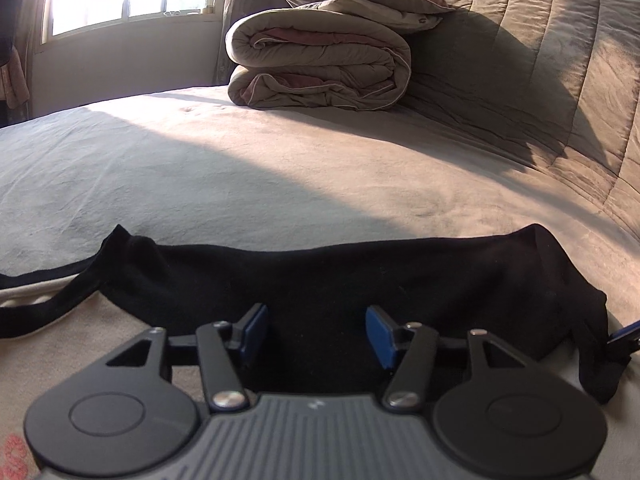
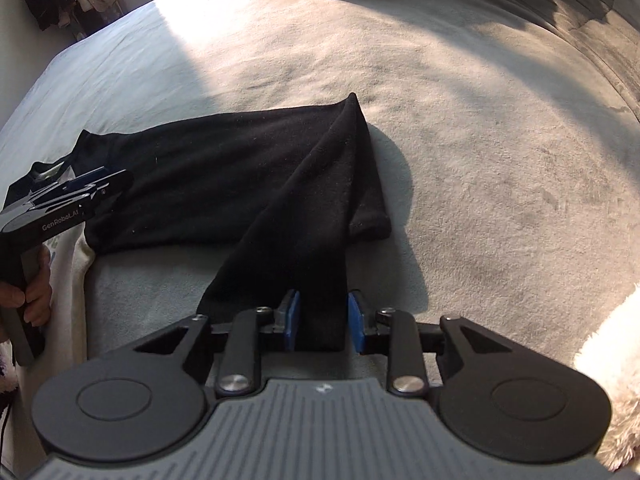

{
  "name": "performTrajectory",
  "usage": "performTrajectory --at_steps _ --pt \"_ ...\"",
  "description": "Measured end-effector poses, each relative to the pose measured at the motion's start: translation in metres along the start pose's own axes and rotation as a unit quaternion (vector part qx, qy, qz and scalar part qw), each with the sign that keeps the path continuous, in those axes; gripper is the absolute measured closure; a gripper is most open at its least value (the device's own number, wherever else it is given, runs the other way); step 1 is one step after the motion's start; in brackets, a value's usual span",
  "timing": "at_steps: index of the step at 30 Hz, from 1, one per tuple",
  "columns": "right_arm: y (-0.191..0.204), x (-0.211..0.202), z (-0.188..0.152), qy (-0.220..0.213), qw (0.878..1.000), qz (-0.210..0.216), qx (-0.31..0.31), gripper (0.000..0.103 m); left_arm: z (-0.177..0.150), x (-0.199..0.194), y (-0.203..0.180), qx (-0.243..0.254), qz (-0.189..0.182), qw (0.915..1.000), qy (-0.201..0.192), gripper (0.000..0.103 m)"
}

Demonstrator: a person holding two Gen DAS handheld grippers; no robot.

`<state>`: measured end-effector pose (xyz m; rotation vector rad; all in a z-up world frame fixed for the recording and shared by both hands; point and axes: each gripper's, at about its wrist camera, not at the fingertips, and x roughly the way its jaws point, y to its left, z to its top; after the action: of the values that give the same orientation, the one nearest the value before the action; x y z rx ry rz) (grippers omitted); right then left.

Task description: Fold clothes

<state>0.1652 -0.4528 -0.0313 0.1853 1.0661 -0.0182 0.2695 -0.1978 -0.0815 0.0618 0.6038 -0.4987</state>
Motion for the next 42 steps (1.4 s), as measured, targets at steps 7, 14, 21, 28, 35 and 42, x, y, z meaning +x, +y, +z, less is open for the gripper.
performTrajectory --at_steps 7,14,21,28,35,42 --pt "-0.004 -0.022 0.024 0.008 0.991 -0.099 -0.088 0.1 -0.002 0.002 -0.004 0.014 0.009 0.9999 0.0 0.042" --pt "-0.025 -0.015 0.063 -0.024 0.953 -0.255 -0.162 0.1 -0.002 0.002 -0.005 0.017 0.01 0.9998 0.0 0.041" --pt "-0.06 0.023 0.08 -0.054 0.931 -0.327 -0.153 0.101 -0.002 0.003 -0.005 0.018 0.007 0.9998 0.001 0.04" --pt "-0.08 0.058 0.077 -0.056 0.93 -0.332 -0.146 0.1 -0.003 0.003 -0.006 0.02 0.007 0.9998 0.002 0.038" --pt "-0.089 0.032 0.078 -0.091 0.951 -0.287 -0.063 0.061 0.0 -0.005 -0.005 0.014 0.006 0.9999 0.005 0.036" --pt "-0.106 -0.017 0.068 -0.109 0.964 -0.234 0.067 0.05 -0.004 -0.032 -0.001 -0.025 -0.014 0.9995 0.016 0.036"
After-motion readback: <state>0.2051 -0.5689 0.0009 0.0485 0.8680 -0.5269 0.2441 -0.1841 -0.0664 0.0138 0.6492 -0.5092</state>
